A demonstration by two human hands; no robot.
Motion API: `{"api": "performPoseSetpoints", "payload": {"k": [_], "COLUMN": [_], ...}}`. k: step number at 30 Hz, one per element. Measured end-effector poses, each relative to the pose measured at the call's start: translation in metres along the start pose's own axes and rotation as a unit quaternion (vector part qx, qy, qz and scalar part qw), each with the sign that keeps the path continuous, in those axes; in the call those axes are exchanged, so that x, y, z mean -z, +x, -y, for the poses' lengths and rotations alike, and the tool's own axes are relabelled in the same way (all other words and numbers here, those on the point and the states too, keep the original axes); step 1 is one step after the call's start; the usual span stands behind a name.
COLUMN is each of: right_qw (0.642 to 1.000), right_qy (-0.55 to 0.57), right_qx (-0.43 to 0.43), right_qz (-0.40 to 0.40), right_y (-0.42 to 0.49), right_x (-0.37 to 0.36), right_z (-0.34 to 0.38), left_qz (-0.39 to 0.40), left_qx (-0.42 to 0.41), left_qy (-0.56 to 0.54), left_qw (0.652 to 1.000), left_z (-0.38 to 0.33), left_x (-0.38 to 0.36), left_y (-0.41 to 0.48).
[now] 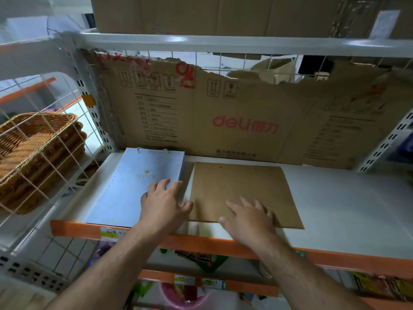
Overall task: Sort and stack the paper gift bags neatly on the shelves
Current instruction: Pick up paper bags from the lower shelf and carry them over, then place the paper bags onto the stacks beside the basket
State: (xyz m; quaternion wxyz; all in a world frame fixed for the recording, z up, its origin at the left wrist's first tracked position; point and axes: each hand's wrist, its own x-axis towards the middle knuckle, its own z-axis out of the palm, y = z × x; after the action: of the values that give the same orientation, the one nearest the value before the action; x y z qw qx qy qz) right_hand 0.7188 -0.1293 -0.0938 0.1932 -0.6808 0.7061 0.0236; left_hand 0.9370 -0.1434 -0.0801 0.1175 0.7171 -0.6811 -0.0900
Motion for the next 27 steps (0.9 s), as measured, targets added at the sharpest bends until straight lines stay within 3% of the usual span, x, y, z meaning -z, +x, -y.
{"api": "performPoseSetpoints", "payload": {"k": [9, 11, 15, 27], "right_qw": [1.000, 1.000, 0.993, 0.974], "right_qy": [-0.011, -0.005, 0.018, 0.026], "right_qx": [0.008, 0.009, 0.008, -0.126], "right_qz": [0.013, -0.021, -0.116, -0.184], "right_y": [-0.004, -0.013, -0.042, -0.175], "right_x": [0.002, 0.001, -0.001, -0.025], "right_z": [0.001, 0.001, 0.006, -0.030], "left_qz": [-0.003, -0.003, 0.002, 0.071], "left_qx": [-0.002, -0.016, -0.056, -0.239], "left_qy": [0.006, 0.004, 0.008, -0.027], "left_qw": [1.000, 1.000, 0.998, 0.968], "left_z": [0.006, 0.005, 0.004, -0.046], "left_x": [0.007, 0.013, 0.020, -0.001], "left_y": [-0.016, -0.019, -0.031, -0.101]}}
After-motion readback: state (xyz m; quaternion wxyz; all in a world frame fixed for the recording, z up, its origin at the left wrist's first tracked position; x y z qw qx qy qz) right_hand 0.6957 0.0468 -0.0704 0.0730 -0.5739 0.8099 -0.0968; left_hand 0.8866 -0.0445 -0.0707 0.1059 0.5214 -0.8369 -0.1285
